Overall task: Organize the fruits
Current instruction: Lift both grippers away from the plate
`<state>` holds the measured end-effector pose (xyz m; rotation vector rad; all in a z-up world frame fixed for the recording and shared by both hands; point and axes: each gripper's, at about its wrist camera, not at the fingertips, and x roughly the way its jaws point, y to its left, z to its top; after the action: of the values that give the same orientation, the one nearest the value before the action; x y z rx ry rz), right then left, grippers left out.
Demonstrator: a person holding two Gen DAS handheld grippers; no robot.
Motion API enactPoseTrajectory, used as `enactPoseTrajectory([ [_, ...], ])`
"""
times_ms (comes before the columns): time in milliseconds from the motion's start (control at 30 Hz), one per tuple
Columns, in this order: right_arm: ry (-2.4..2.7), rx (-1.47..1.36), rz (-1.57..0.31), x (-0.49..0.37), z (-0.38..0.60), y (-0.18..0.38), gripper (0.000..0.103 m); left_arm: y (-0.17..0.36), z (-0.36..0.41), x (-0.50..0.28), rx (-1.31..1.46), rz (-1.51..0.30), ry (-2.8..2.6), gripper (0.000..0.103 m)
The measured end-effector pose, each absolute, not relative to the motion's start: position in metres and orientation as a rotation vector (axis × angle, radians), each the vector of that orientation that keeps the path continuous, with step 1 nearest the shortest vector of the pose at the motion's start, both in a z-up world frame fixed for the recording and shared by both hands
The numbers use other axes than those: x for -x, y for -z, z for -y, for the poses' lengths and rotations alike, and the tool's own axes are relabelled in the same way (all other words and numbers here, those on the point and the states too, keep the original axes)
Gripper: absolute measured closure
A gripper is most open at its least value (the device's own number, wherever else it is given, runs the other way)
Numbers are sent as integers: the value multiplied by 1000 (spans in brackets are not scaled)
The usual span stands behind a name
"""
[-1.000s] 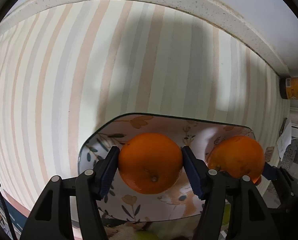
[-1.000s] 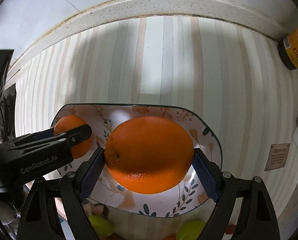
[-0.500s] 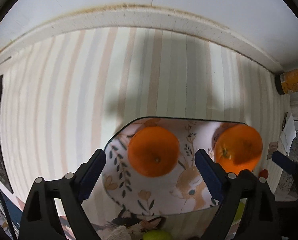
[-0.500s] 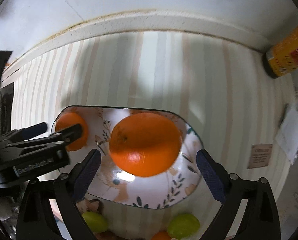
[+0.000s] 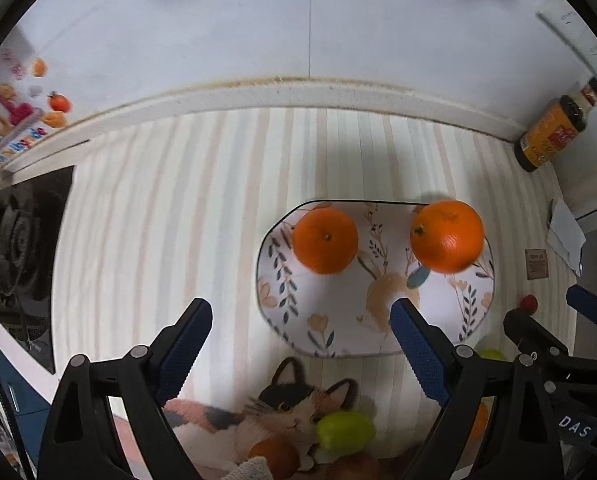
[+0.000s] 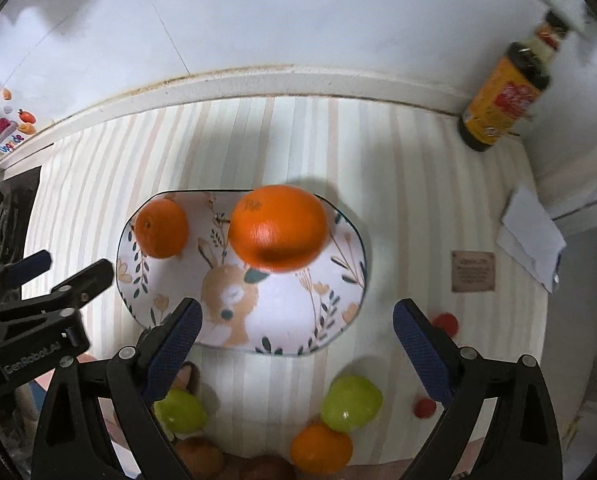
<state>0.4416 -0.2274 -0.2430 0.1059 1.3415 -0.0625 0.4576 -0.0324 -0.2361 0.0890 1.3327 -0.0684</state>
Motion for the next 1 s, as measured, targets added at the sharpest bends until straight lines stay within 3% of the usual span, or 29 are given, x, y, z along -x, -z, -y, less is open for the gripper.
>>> enactPoseTrajectory([
  [1000, 52, -187, -1062, -282, 211, 82, 5, 88, 20, -328, -53, -1094, 182, 12],
])
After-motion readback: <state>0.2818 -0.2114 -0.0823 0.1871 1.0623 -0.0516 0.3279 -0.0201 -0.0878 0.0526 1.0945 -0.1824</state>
